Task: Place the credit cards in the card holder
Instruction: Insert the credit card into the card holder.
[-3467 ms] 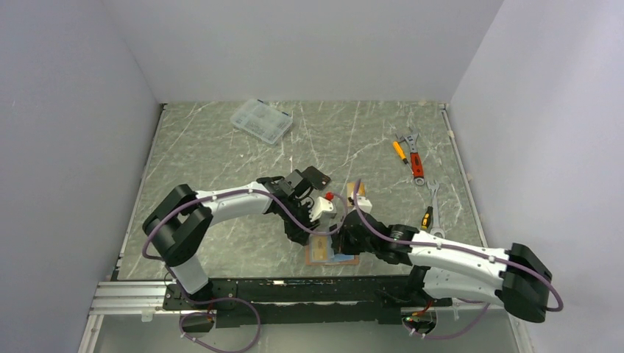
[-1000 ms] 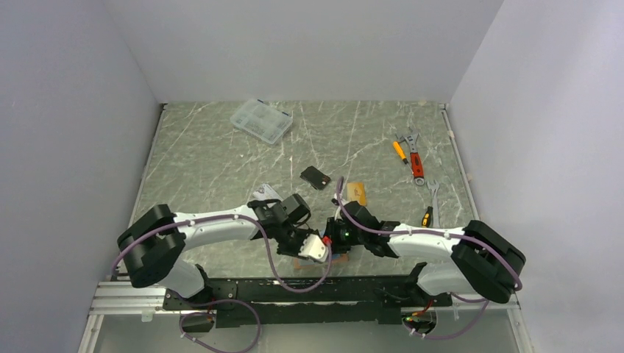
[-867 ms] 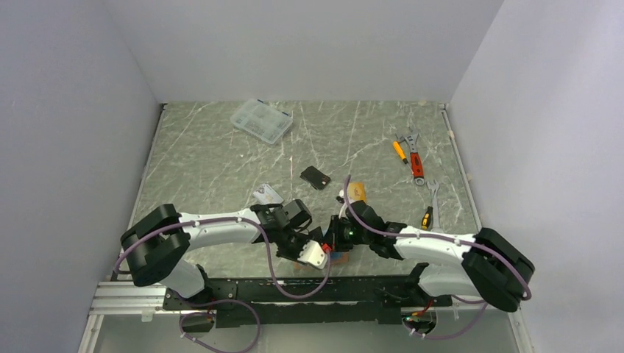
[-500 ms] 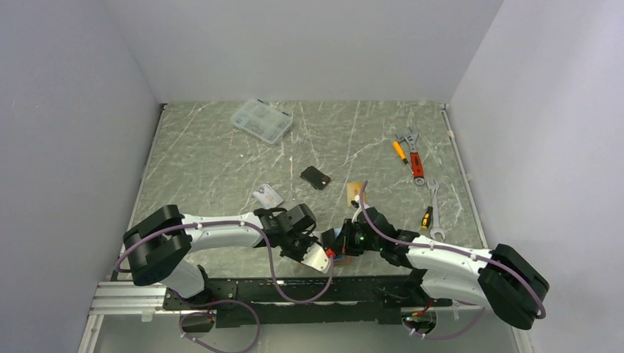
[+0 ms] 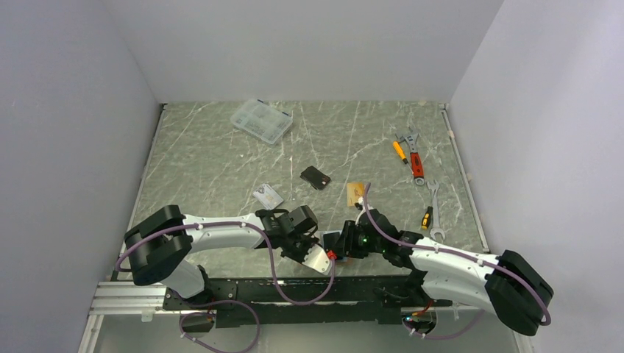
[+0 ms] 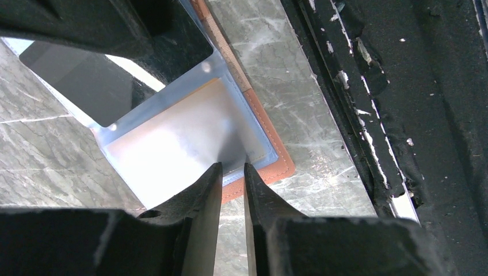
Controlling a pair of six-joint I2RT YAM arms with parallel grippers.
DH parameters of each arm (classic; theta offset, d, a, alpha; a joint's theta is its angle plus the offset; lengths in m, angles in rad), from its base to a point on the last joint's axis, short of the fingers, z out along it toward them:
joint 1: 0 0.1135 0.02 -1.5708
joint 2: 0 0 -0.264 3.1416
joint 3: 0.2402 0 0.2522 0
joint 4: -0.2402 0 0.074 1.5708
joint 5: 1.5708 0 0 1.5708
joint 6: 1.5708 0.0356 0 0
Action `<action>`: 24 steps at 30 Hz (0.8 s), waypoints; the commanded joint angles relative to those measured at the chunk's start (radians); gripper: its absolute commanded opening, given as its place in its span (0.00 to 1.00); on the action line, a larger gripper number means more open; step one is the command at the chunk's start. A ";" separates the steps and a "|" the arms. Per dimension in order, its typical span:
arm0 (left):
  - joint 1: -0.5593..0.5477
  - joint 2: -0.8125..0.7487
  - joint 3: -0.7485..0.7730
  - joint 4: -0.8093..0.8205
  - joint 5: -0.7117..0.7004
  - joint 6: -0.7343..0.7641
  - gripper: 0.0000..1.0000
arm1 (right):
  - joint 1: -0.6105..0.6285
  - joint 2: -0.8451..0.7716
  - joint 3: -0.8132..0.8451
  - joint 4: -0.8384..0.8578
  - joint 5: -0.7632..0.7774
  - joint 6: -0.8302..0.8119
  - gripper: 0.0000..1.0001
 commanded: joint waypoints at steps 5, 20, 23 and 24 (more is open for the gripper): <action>-0.010 0.024 -0.001 -0.042 -0.006 -0.008 0.24 | -0.033 -0.070 0.022 -0.017 0.014 -0.015 0.15; -0.008 -0.001 0.034 -0.135 -0.044 0.016 0.22 | -0.057 -0.124 -0.093 0.175 -0.065 0.038 0.00; -0.009 -0.013 0.066 -0.176 -0.042 0.003 0.22 | -0.059 -0.117 -0.106 0.198 -0.072 0.043 0.00; -0.008 -0.019 0.074 -0.186 -0.042 -0.001 0.23 | -0.059 -0.108 -0.111 0.210 -0.076 0.045 0.00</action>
